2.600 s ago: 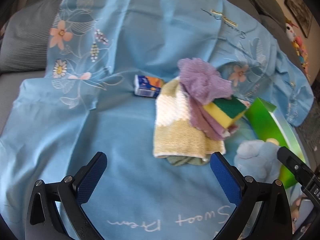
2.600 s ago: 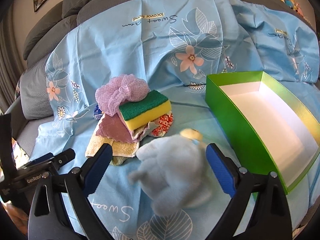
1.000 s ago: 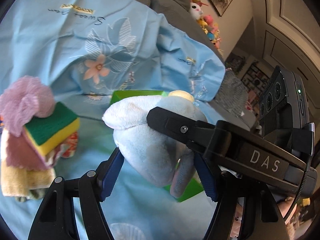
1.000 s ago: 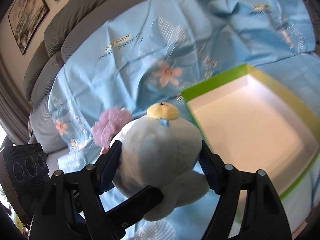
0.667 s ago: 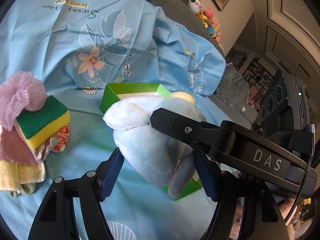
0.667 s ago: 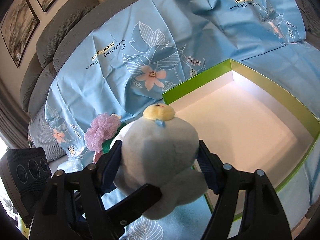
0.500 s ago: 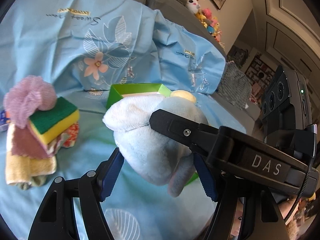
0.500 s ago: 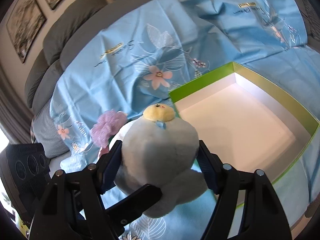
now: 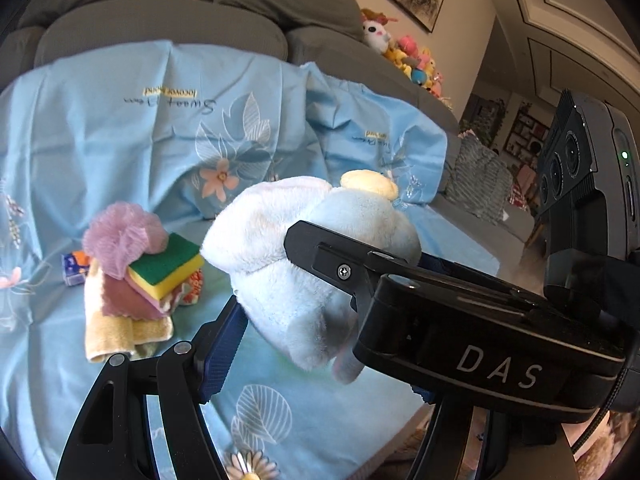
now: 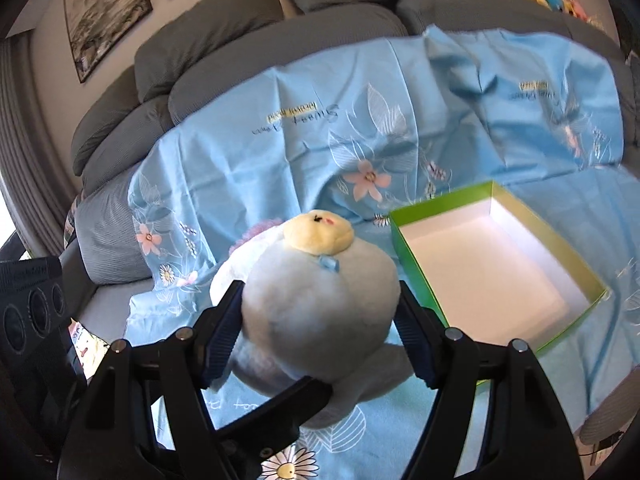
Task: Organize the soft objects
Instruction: 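Lift the white plush toy with the right gripper over the green box, then open the right gripper to drop the plush toy into the box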
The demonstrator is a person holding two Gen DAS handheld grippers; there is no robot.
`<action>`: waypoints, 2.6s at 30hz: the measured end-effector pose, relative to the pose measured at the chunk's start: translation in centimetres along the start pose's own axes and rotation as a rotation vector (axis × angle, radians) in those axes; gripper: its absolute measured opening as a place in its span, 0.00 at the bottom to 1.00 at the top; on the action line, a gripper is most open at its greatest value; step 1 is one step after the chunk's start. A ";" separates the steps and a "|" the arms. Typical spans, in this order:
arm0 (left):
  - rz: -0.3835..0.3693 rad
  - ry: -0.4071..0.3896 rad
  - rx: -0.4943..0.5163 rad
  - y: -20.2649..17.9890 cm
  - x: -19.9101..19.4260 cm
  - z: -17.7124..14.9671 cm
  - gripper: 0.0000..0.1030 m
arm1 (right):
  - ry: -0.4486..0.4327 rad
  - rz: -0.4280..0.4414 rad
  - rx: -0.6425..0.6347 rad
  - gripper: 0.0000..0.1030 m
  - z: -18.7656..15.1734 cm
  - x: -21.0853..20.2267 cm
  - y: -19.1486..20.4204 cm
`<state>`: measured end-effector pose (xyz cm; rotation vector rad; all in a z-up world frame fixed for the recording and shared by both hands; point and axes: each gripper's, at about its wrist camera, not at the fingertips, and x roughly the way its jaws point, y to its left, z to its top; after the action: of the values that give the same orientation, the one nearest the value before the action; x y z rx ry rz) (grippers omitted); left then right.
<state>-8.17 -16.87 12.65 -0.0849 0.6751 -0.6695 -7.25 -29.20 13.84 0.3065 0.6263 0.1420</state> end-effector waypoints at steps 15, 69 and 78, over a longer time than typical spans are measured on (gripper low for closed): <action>-0.005 -0.101 0.128 -7.0 -6.5 5.6 0.70 | -0.117 0.019 -0.027 0.70 5.2 -9.6 1.8; -0.107 0.284 0.083 -2.8 19.5 5.5 0.71 | 0.031 -0.183 0.351 0.98 4.9 7.0 -20.1; 0.066 0.179 -0.021 4.1 11.6 5.3 0.81 | -0.021 -0.151 0.259 0.99 4.5 6.2 -14.5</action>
<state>3.99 -21.30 9.32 -0.0218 0.8539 -0.6115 0.95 -42.57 9.14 0.5079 0.6457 -0.0881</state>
